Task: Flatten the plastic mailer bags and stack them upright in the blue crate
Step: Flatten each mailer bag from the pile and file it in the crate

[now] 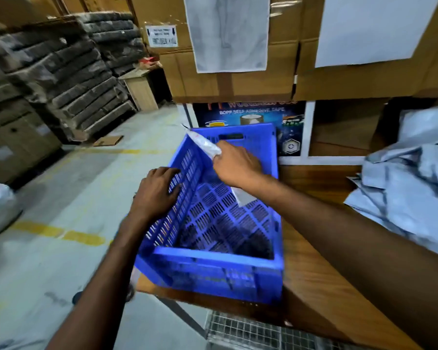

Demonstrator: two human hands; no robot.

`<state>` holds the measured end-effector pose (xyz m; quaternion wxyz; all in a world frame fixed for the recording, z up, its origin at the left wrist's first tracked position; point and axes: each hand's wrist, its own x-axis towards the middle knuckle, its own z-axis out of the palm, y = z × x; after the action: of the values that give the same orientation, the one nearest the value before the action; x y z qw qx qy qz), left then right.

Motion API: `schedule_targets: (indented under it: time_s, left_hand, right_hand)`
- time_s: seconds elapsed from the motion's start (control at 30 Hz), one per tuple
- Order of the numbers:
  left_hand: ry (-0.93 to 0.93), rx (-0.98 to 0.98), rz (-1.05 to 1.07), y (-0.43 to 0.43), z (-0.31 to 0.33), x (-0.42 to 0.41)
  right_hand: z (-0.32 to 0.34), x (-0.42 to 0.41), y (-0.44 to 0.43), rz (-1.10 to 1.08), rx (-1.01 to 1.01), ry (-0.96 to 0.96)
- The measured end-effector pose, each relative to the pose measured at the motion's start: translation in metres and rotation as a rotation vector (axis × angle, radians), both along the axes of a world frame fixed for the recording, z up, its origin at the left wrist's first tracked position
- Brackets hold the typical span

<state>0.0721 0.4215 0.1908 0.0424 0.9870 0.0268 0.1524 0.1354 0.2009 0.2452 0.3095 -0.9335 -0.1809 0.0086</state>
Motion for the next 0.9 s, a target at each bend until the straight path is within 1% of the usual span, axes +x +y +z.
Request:
schedule_targets:
  time_s: [0.07, 0.13, 0.2, 0.27, 0.33, 0.4, 0.53, 0.63, 0.7, 0.77, 0.83, 0.9]
  left_hand:
    - [0.109, 0.048, -0.087, 0.02, -0.004, 0.019]
    - [0.181, 0.093, -0.167, 0.033, -0.012, 0.035]
    - [0.19, 0.111, -0.21, 0.039, -0.022, 0.041]
    - [0.159, 0.082, -0.211, 0.05, -0.032, 0.049]
    - [0.114, 0.117, -0.227, 0.043, -0.033, 0.042]
    - [0.07, 0.163, -0.253, 0.045, -0.037, 0.045]
    - [0.079, 0.177, -0.246, 0.049, -0.042, 0.048]
    - [0.083, 0.182, -0.243, 0.048, -0.041, 0.047]
    - [0.073, 0.175, -0.246, 0.049, -0.042, 0.048]
    - [0.062, 0.163, -0.243, 0.05, -0.042, 0.048]
    - [0.055, 0.166, -0.242, 0.05, -0.044, 0.048]
    - [0.055, 0.175, -0.236, 0.05, -0.044, 0.048]
  right_hand:
    - [-0.023, 0.026, 0.038, -0.028, 0.034, 0.226]
    - [-0.051, 0.046, 0.067, -0.079, 0.054, 0.385]
    - [-0.076, 0.063, 0.083, -0.151, 0.091, 0.479]
    - [-0.098, 0.087, 0.104, -0.243, 0.172, 0.523]
    - [-0.108, 0.099, 0.109, -0.292, 0.241, 0.514]
    - [-0.119, 0.114, 0.125, -0.285, 0.34, 0.53]
    - [-0.152, 0.139, 0.151, -0.235, 0.444, 0.561]
    - [-0.168, 0.145, 0.153, -0.176, 0.326, 0.416]
    - [-0.178, 0.145, 0.153, -0.032, 0.213, 0.313]
    - [-0.183, 0.143, 0.153, 0.061, 0.171, 0.291]
    - [-0.185, 0.145, 0.153, 0.088, 0.141, 0.258]
    - [-0.185, 0.151, 0.151, 0.151, 0.057, 0.214]
